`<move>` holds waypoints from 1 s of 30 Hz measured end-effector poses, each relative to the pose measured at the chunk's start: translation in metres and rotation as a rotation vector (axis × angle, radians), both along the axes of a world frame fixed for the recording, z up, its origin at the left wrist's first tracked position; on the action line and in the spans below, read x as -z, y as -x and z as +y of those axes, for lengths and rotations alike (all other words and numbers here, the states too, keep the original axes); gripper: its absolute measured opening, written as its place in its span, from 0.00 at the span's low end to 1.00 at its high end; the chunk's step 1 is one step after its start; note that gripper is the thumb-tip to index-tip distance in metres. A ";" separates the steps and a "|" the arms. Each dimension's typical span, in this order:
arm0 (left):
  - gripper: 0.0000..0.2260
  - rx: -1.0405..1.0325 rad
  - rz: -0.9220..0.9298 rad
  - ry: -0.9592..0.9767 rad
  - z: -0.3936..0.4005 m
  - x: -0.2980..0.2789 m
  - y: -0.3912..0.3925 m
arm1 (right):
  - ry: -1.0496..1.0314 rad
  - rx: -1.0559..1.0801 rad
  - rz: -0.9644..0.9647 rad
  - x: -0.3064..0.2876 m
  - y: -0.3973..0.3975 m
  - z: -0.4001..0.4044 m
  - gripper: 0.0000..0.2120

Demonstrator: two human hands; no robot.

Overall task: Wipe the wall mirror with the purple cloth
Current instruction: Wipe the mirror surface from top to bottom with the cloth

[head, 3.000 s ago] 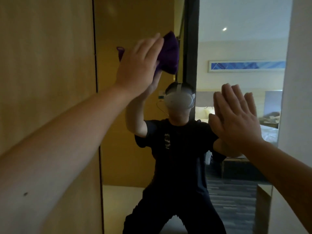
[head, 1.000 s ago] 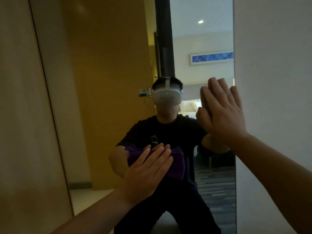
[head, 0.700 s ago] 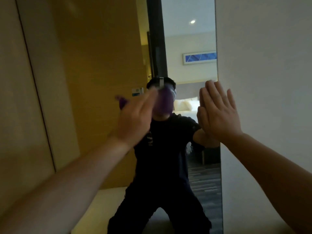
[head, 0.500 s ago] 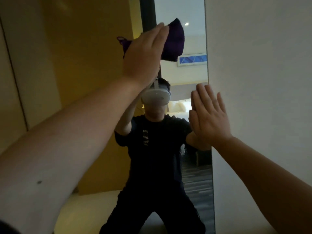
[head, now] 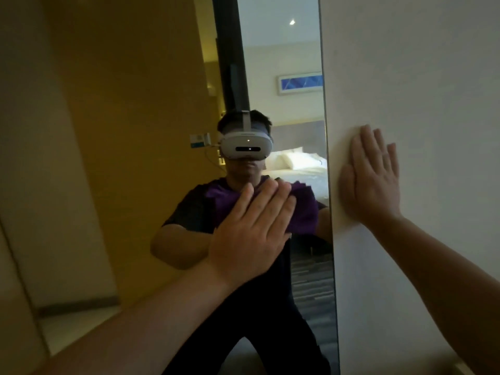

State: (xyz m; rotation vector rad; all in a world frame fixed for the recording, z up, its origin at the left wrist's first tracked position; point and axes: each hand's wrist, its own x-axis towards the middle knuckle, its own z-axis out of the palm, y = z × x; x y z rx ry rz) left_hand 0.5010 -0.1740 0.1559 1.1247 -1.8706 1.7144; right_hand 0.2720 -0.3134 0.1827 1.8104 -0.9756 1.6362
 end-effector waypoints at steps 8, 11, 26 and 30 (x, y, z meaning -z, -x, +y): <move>0.20 0.073 -0.013 -0.026 0.020 0.047 -0.021 | -0.087 0.065 0.049 -0.001 0.011 0.002 0.30; 0.19 0.159 0.080 -0.008 0.019 0.026 -0.014 | -0.094 0.084 0.067 -0.001 0.013 0.001 0.31; 0.24 -0.007 0.329 0.111 -0.031 -0.268 0.074 | -0.051 0.078 0.057 0.000 0.015 -0.006 0.30; 0.24 0.020 0.079 0.033 -0.032 -0.162 0.071 | -0.025 0.085 0.029 0.001 0.015 -0.011 0.30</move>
